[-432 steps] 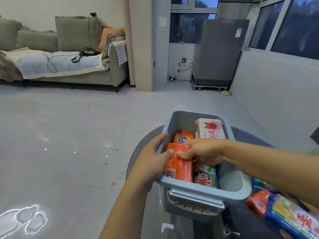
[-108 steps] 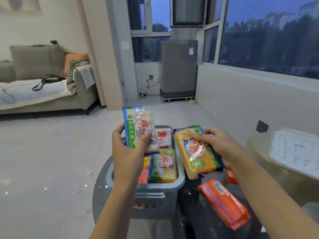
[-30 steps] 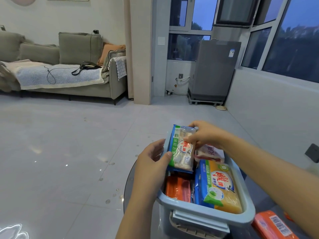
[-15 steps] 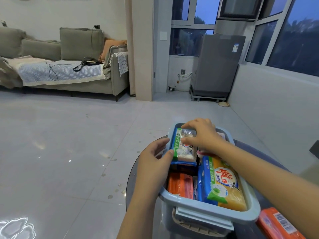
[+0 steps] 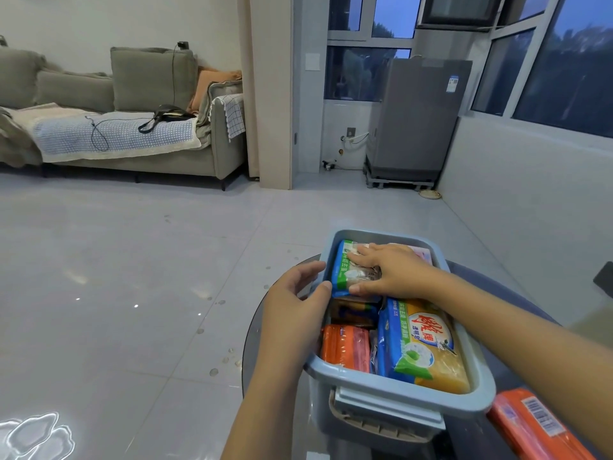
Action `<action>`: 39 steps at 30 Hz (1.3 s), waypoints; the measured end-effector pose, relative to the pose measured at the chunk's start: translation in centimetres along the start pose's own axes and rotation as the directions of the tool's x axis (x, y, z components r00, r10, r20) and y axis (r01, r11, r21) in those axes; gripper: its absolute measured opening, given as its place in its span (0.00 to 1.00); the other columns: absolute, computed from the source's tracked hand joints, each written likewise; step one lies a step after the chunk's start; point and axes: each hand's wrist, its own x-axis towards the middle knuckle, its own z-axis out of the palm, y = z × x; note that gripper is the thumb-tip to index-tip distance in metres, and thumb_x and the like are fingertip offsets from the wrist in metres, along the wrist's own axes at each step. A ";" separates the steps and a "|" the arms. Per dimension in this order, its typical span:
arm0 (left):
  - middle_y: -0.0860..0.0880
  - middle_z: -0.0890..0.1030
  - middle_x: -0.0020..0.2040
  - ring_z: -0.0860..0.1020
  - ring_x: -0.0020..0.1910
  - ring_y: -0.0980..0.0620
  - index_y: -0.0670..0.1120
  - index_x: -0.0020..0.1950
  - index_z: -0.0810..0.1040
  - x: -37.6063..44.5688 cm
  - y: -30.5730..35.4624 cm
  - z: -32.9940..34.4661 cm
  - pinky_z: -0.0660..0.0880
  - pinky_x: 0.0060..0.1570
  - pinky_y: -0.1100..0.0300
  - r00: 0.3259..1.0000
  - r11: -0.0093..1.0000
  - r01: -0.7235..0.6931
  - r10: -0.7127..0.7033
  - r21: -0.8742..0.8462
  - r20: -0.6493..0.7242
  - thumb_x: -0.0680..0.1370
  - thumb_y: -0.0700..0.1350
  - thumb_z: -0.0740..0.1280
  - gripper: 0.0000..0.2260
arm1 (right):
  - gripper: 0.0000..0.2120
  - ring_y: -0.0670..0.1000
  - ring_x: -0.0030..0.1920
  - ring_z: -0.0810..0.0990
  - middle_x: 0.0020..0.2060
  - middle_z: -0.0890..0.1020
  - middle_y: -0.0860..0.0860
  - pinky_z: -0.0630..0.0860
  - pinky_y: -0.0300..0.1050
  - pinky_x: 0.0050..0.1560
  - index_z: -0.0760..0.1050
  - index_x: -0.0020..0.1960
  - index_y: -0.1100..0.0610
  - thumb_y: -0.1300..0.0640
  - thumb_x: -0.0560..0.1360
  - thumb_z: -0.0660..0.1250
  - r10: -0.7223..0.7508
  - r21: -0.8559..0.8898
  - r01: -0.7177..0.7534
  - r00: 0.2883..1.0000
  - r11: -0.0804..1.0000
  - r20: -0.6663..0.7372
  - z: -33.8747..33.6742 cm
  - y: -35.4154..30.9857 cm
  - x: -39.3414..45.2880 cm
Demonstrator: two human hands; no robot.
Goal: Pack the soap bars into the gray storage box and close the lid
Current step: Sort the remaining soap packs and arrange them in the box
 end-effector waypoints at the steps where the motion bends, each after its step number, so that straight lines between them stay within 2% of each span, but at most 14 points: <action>1: 0.59 0.79 0.50 0.77 0.48 0.64 0.52 0.58 0.79 0.0 0.0 0.0 0.69 0.29 0.80 1.000 1.000 0.003 -0.003 0.000 -0.002 0.76 0.40 0.67 0.12 | 0.35 0.53 0.73 0.58 0.75 0.59 0.49 0.54 0.51 0.70 0.57 0.74 0.47 0.35 0.71 0.60 0.001 -0.011 -0.001 1.000 1.000 0.002 0.1 0.0 0.0; 9: 0.57 0.79 0.51 0.76 0.51 0.63 0.52 0.56 0.78 -0.1 0.4 0.2 0.68 0.31 0.82 1.000 0.998 -0.025 0.026 0.066 -0.017 0.76 0.40 0.66 0.11 | 0.34 0.53 0.74 0.56 0.75 0.59 0.49 0.53 0.52 0.71 0.57 0.73 0.45 0.35 0.71 0.60 0.023 0.039 -0.023 1.000 0.999 -0.015 0.2 0.1 -0.4; 12: 0.57 0.79 0.51 0.77 0.52 0.59 0.51 0.56 0.78 -0.7 0.9 0.4 0.69 0.32 0.82 0.998 0.993 -0.052 0.056 0.102 -0.035 0.77 0.40 0.65 0.10 | 0.32 0.51 0.73 0.57 0.74 0.62 0.50 0.57 0.51 0.69 0.62 0.71 0.44 0.37 0.70 0.64 0.056 0.245 -0.040 0.997 0.969 -0.061 0.1 0.2 -1.2; 15: 0.58 0.80 0.47 0.79 0.46 0.64 0.53 0.52 0.78 -2.0 1.6 0.9 0.69 0.32 0.81 0.994 0.988 -0.097 0.102 0.117 -0.044 0.77 0.39 0.64 0.10 | 0.29 0.47 0.71 0.62 0.72 0.66 0.47 0.62 0.45 0.65 0.65 0.69 0.43 0.39 0.70 0.65 0.084 0.430 -0.014 0.986 0.903 -0.145 0.1 0.5 -3.2; 18: 0.64 0.79 0.44 0.77 0.44 0.73 0.57 0.49 0.76 -3.5 2.6 1.9 0.71 0.33 0.79 0.989 0.981 -0.144 0.146 0.128 -0.005 0.77 0.40 0.64 0.10 | 0.24 0.44 0.63 0.70 0.69 0.69 0.45 0.69 0.40 0.56 0.69 0.65 0.39 0.39 0.70 0.66 0.133 0.533 0.009 0.965 0.846 -0.227 -0.1 0.6 -6.6; 20: 0.62 0.80 0.45 0.79 0.45 0.68 0.57 0.50 0.77 -4.3 2.9 3.0 0.75 0.35 0.75 0.989 0.986 -0.141 0.137 0.094 0.048 0.77 0.41 0.64 0.09 | 0.21 0.42 0.62 0.70 0.67 0.72 0.44 0.70 0.42 0.57 0.72 0.63 0.40 0.41 0.70 0.66 0.176 0.563 0.021 0.940 0.826 -0.294 -0.4 0.9 -9.1; 23: 0.58 0.83 0.45 0.81 0.46 0.62 0.55 0.50 0.80 -6.1 3.2 5.4 0.79 0.43 0.67 0.988 0.993 -0.116 0.112 0.030 0.110 0.77 0.41 0.65 0.09 | 0.17 0.39 0.60 0.69 0.63 0.75 0.43 0.66 0.38 0.56 0.74 0.60 0.42 0.46 0.72 0.67 0.236 0.590 0.030 0.899 0.807 -0.369 -0.6 1.6 -13.0; 27: 0.56 0.84 0.45 0.80 0.45 0.64 0.55 0.48 0.81 -8.2 3.4 9.1 0.76 0.44 0.71 0.970 0.982 -0.190 0.186 0.016 0.159 0.75 0.39 0.65 0.11 | 0.11 0.42 0.56 0.75 0.56 0.78 0.41 0.69 0.37 0.52 0.78 0.54 0.39 0.49 0.72 0.68 0.366 0.683 0.001 0.844 0.730 -0.392 -0.3 3.2 -18.1; 29: 0.56 0.84 0.45 0.80 0.46 0.63 0.56 0.47 0.80 -9.3 3.5 11.0 0.75 0.45 0.72 0.958 0.980 -0.201 0.196 0.005 0.209 0.75 0.39 0.65 0.12 | 0.09 0.41 0.51 0.77 0.51 0.81 0.41 0.72 0.35 0.50 0.80 0.51 0.41 0.52 0.72 0.68 0.427 0.714 -0.021 0.813 0.700 -0.395 0.1 4.3 -20.1; 32: 0.58 0.83 0.45 0.80 0.48 0.64 0.60 0.47 0.78 -10.9 3.2 13.6 0.75 0.45 0.73 0.930 0.966 -0.256 0.234 0.044 0.283 0.76 0.41 0.65 0.12 | 0.07 0.34 0.42 0.78 0.44 0.83 0.39 0.71 0.29 0.42 0.81 0.48 0.43 0.54 0.73 0.68 0.493 0.744 -0.080 0.795 0.663 -0.354 1.2 6.4 -22.5; 34: 0.59 0.83 0.47 0.80 0.49 0.64 0.60 0.48 0.77 -11.6 2.7 15.0 0.75 0.46 0.73 0.915 0.962 -0.264 0.227 0.071 0.334 0.76 0.42 0.65 0.11 | 0.06 0.33 0.40 0.78 0.42 0.83 0.39 0.71 0.28 0.39 0.80 0.46 0.43 0.54 0.73 0.68 0.537 0.758 -0.141 0.787 0.636 -0.304 2.3 7.8 -23.8; 37: 0.59 0.82 0.47 0.79 0.48 0.66 0.58 0.50 0.78 -12.3 1.2 17.0 0.74 0.46 0.74 0.909 0.972 -0.195 0.130 0.128 0.395 0.76 0.42 0.65 0.10 | 0.06 0.34 0.37 0.78 0.40 0.83 0.41 0.71 0.25 0.33 0.80 0.43 0.44 0.55 0.72 0.69 0.596 0.789 -0.212 0.770 0.577 -0.229 4.2 9.6 -25.2; 39: 0.59 0.82 0.47 0.78 0.46 0.68 0.56 0.51 0.79 -12.6 -0.2 18.1 0.72 0.43 0.77 0.914 0.972 -0.135 0.047 0.194 0.402 0.76 0.43 0.65 0.09 | 0.05 0.36 0.37 0.79 0.40 0.83 0.42 0.71 0.27 0.35 0.79 0.43 0.42 0.53 0.72 0.69 0.621 0.791 -0.279 0.768 0.545 -0.157 5.2 10.6 -25.8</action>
